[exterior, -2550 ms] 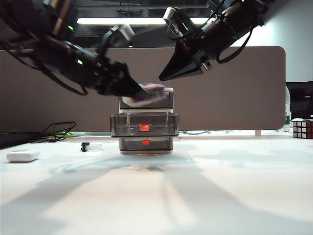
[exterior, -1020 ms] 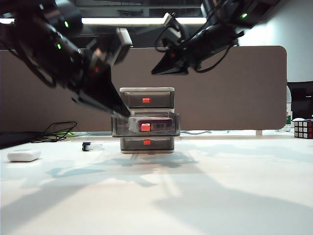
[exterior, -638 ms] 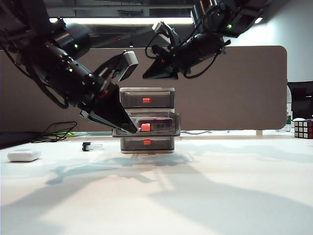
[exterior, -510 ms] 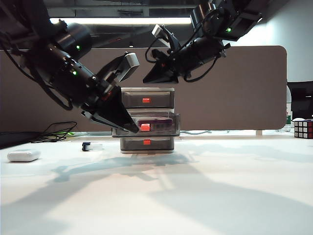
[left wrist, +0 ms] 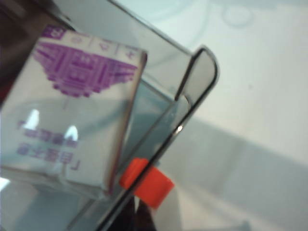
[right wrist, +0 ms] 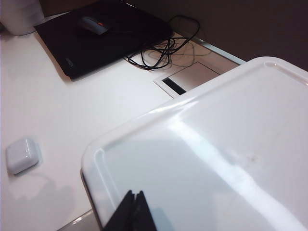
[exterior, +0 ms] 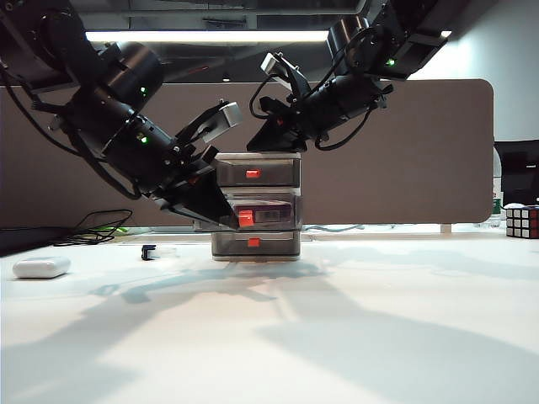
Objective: Open the second layer of the drawer on the table, pick up a pack of napkins on the table and put it in, and finally close the drawer.
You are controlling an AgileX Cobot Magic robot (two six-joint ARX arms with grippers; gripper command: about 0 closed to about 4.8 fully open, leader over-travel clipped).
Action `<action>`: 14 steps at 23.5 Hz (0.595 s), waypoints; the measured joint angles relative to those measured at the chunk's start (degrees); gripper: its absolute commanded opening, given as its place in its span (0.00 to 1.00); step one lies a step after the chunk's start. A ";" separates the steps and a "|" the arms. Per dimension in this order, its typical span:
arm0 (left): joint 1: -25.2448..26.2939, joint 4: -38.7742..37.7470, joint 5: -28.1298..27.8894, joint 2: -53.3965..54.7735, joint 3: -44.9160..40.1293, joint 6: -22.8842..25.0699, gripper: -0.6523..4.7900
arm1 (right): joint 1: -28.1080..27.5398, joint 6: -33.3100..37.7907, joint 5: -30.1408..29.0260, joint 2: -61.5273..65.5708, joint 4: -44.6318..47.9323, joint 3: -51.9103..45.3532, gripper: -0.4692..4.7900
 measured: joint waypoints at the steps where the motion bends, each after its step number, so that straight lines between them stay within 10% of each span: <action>1: 0.00 1.33 -0.22 0.00 0.00 -0.52 0.11 | 0.00 -0.15 0.02 0.15 0.15 0.07 0.08; 14: 0.04 17.18 -9.03 4.44 0.35 -1.38 0.11 | -0.04 -1.92 -0.13 0.20 -0.26 0.09 0.08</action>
